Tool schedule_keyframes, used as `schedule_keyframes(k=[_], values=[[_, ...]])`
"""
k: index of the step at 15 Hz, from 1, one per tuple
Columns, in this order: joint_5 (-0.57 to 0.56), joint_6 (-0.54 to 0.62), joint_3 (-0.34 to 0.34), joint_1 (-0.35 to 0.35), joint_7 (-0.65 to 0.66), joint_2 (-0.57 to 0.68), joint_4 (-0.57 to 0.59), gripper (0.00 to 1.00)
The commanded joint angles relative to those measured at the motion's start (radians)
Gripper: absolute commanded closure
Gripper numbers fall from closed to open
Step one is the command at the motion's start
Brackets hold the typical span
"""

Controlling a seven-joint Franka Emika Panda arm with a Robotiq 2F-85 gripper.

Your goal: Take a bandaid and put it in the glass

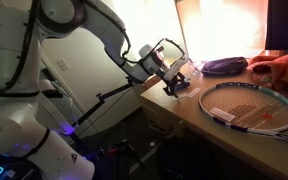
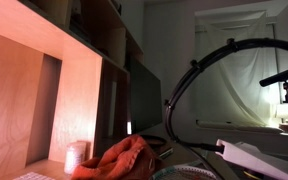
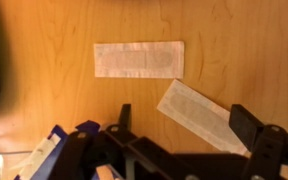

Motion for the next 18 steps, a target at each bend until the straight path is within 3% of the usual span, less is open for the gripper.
schedule_keyframes(k=[1,12,18], values=[[-0.039,-0.019,0.044,-0.041,0.021,0.002,0.006,0.0],[-0.021,-0.088,0.098,-0.1,0.015,-0.01,-0.036,0.0],[0.026,-0.071,0.173,-0.182,-0.112,0.017,-0.022,0.0]])
